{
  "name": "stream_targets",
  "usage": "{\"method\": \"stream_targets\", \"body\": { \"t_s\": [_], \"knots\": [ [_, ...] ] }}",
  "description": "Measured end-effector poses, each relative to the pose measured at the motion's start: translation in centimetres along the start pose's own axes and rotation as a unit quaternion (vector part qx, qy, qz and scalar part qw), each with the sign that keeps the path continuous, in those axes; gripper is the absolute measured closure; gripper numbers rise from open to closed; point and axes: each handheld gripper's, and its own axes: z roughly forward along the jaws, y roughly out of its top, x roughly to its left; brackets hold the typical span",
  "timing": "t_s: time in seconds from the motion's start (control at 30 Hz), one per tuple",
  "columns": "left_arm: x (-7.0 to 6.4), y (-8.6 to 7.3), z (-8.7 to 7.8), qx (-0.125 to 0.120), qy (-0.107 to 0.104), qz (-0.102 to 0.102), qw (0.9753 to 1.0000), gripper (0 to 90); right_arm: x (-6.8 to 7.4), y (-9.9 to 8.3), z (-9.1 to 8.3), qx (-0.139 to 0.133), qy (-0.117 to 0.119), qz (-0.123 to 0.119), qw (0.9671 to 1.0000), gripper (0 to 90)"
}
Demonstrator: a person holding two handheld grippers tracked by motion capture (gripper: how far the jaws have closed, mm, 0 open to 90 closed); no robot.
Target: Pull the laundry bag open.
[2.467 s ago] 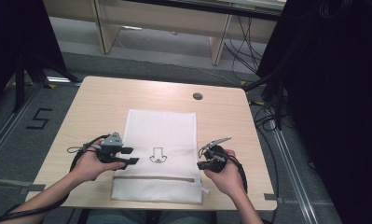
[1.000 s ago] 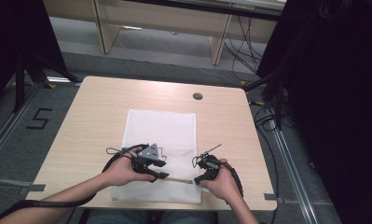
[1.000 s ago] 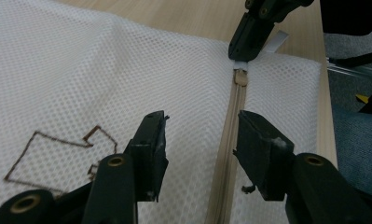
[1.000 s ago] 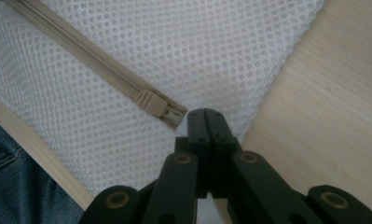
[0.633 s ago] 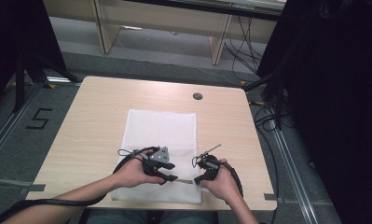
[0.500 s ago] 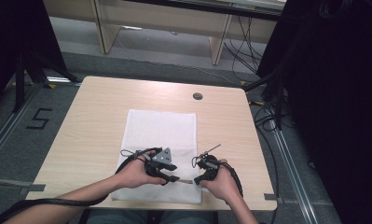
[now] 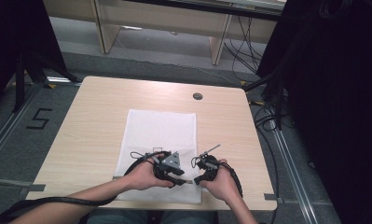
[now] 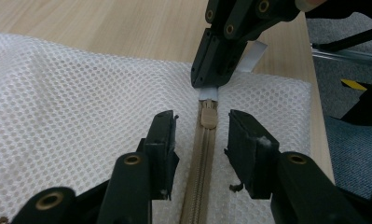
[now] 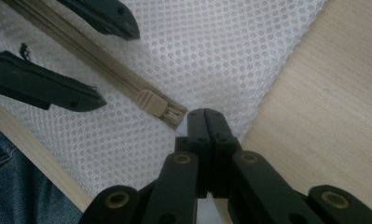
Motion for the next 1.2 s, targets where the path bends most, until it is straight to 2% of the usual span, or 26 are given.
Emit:
{"method": "stream_targets", "body": {
  "t_s": [0.1,0.13,0.2,0.23,0.3,0.4,0.47,0.5,0.57,0.63,0.7,0.73,0.83,0.9,0.93,1.0,1.17,1.2],
  "knots": [
    [0.0,0.1,0.2,0.000,0.002,0.003,1.0000,63.0,0.0,0.1,-0.1,0.005,0.001,-0.002,1.0000,90.0],
    [0.1,0.1,0.2,0.001,0.001,0.013,0.9999,63.4,0.0,0.1,-0.1,0.005,0.001,-0.002,1.0000,90.0],
    [-0.1,0.2,0.4,-0.001,0.001,0.006,1.0000,64.5,-0.1,0.1,0.0,0.004,0.001,-0.007,1.0000,90.0],
    [-0.1,0.3,0.5,0.004,-0.001,0.013,0.9999,64.7,0.0,0.1,-0.1,0.005,0.000,-0.006,1.0000,90.0],
    [-0.3,0.4,0.8,0.004,-0.001,0.012,0.9999,65.6,0.0,0.1,-0.1,0.006,0.000,-0.001,1.0000,90.0],
    [-0.4,0.5,1.1,0.009,-0.002,0.019,0.9998,66.2,0.0,0.1,0.0,0.004,-0.001,-0.008,1.0000,90.0],
    [-0.5,0.5,1.5,0.006,-0.005,0.012,0.9999,67.3,0.0,0.0,0.0,0.004,-0.001,-0.009,0.9999,90.0],
    [-0.5,0.5,1.6,0.006,-0.002,0.019,0.9998,67.5,0.0,0.0,-0.1,0.004,-0.001,-0.009,0.9999,90.0],
    [-0.5,0.5,1.8,0.006,-0.005,0.011,0.9999,68.1,0.0,0.1,-0.1,0.005,-0.001,-0.008,1.0000,90.0],
    [-0.5,0.6,1.9,0.009,-0.003,0.016,0.9998,68.8,0.0,0.1,-0.1,0.004,0.000,-0.008,1.0000,90.0],
    [-0.6,0.7,2.1,0.008,-0.004,0.011,0.9999,69.7,0.0,0.1,0.0,0.004,-0.001,-0.008,1.0000,90.0],
    [-0.6,0.7,2.2,0.010,-0.003,0.024,0.9997,70.7,0.0,0.0,-0.1,0.004,-0.001,-0.006,1.0000,90.0],
    [-0.9,0.7,2.4,0.016,-0.004,0.026,0.9995,75.1,0.0,0.0,0.0,0.003,0.000,-0.008,1.0000,90.0],
    [-1.0,0.6,2.5,0.019,0.004,0.031,0.9993,76.2,0.0,0.0,0.0,0.003,0.001,-0.008,1.0000,90.0],
    [-1.0,0.7,2.6,0.017,-0.003,0.032,0.9993,76.7,0.0,0.0,-0.1,0.006,0.001,-0.003,1.0000,90.0],
    [-0.9,0.7,2.6,0.016,0.002,0.023,0.9996,78.4,0.0,0.0,0.0,0.003,0.000,-0.009,1.0000,90.0],
    [-0.4,0.8,2.5,0.017,-0.015,-0.005,0.9997,81.0,0.0,0.0,0.0,0.004,-0.001,-0.010,0.9999,90.0],
    [-0.2,0.9,2.4,0.017,-0.017,-0.003,0.9997,81.2,0.0,0.0,0.0,0.003,0.000,-0.010,0.9999,90.0]
  ]
}}
